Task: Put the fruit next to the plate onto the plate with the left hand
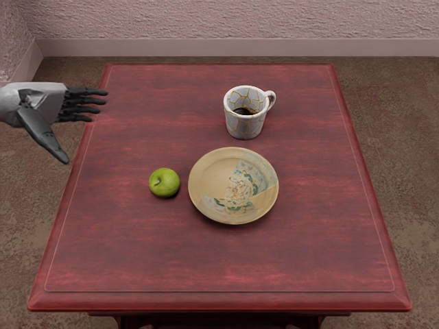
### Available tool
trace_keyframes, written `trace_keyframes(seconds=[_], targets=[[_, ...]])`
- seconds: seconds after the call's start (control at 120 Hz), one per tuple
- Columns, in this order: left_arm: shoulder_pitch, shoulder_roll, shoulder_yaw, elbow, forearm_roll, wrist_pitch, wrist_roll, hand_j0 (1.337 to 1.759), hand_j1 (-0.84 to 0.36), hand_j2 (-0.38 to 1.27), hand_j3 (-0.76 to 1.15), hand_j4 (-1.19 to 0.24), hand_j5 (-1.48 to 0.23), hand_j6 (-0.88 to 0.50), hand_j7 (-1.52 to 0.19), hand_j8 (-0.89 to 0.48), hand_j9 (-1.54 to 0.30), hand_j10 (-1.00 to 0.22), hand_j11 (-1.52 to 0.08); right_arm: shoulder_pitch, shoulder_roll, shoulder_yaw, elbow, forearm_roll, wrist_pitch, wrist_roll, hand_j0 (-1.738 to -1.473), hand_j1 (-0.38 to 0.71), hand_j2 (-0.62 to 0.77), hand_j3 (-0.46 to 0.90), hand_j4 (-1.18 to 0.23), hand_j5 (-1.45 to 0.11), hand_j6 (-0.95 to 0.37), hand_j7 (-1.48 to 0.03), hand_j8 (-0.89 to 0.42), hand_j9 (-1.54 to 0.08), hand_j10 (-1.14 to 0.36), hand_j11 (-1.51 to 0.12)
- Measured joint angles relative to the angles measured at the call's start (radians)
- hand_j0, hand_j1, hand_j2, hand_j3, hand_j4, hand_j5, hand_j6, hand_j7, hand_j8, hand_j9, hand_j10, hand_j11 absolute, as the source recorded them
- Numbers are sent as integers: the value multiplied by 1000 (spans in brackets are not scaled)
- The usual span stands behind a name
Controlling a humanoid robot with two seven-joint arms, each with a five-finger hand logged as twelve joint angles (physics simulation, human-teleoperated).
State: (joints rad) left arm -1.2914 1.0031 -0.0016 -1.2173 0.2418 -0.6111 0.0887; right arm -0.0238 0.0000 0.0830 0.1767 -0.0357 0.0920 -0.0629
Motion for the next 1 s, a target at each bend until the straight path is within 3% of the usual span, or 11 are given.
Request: trace_keyframes(seconds=[0.3, 0.442, 0.6, 0.675, 1.0], targets=[[15, -22, 1, 20, 7, 0, 0, 1658, 336, 3, 0, -14, -16, -15, -15, -14, -15, -14, -15, -12, 0, 0, -33, 0, -1, 0, -1658, -349, 0, 0, 0, 0, 0, 0, 0, 0, 0, 0], [7, -37, 1, 20, 6, 5, 62, 1658, 336, 3, 0, -14, -16, -15, -16, -15, -15, -14, -15, -14, 0, 0, -36, 0, -1, 0, -1658, -349, 0, 0, 0, 0, 0, 0, 0, 0, 0, 0], [-12, -80, 23, 20, 7, 11, 82, 1658, 336, 3, 0, -14, -16, -15, -16, -14, -15, -14, -15, -14, 0, 0, -37, 0, -2, 0, -1658, -349, 0, 0, 0, 0, 0, 0, 0, 0, 0, 0], [-57, -123, 73, 19, 19, 84, 81, 1658, 335, 3, 0, -15, -17, -16, -17, -15, -17, -15, -17, -14, 0, 0, -37, 0, -2, 0, -1658, -349, 0, 0, 0, 0, 0, 0, 0, 0, 0, 0], [-94, -257, 216, -21, 89, 423, 64, 1658, 277, 13, 0, -63, -80, -64, -79, -63, -79, -63, -79, -15, 0, 0, -37, 0, -2, 0, -1658, -349, 0, 0, 0, 0, 0, 0, 0, 0, 0, 0]])
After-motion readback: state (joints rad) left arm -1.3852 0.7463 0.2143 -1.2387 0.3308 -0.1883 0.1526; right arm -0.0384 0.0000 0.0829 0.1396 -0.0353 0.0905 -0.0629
